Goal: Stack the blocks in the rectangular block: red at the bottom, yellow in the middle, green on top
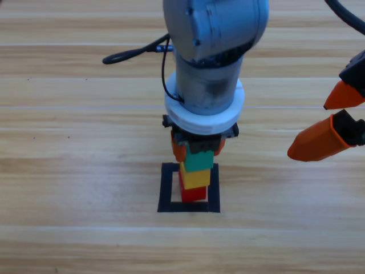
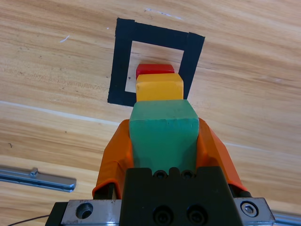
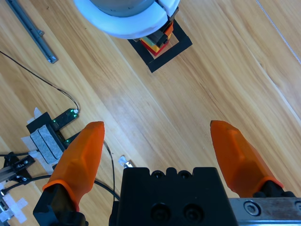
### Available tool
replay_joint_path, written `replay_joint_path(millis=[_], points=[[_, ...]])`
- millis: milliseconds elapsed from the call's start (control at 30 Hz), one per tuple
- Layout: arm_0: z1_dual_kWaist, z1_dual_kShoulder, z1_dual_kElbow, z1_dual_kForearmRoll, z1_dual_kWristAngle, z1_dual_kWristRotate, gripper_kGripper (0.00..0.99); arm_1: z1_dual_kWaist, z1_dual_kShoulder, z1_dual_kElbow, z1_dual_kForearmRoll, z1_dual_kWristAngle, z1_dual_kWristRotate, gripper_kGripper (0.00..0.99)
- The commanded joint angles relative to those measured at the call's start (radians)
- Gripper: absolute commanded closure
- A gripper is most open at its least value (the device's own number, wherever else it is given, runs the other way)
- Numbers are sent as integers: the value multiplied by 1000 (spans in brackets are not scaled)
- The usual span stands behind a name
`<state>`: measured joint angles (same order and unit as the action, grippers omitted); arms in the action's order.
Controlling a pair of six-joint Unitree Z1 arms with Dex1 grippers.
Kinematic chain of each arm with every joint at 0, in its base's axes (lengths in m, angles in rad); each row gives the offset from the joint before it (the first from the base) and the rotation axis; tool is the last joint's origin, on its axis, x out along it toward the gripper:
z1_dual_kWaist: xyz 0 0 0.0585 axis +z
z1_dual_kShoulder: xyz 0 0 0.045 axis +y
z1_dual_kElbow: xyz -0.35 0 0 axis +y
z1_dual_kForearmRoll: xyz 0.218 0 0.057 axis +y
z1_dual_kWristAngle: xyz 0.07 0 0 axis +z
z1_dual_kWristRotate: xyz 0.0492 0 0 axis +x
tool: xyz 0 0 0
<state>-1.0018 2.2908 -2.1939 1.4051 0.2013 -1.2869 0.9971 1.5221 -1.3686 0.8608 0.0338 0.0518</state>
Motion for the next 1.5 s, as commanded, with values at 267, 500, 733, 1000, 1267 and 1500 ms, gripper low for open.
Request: replay_joint_path(millis=[267,500,733,1000,1267,1500], points=[[-21,98,-49,6,15,32,988,-22,50,25,-22,17,-7,0],[-15,87,-46,6,21,47,988,-22,49,25,-22,18,-7,0],[5,62,-18,6,23,75,990,-22,49,25,-22,18,-7,0],[6,56,-10,6,21,78,990,-22,53,25,-22,18,-7,0],[9,56,-10,6,21,80,990,-22,61,25,-22,18,-6,0],[17,53,-6,6,21,84,990,-22,66,23,-22,23,-7,0]])
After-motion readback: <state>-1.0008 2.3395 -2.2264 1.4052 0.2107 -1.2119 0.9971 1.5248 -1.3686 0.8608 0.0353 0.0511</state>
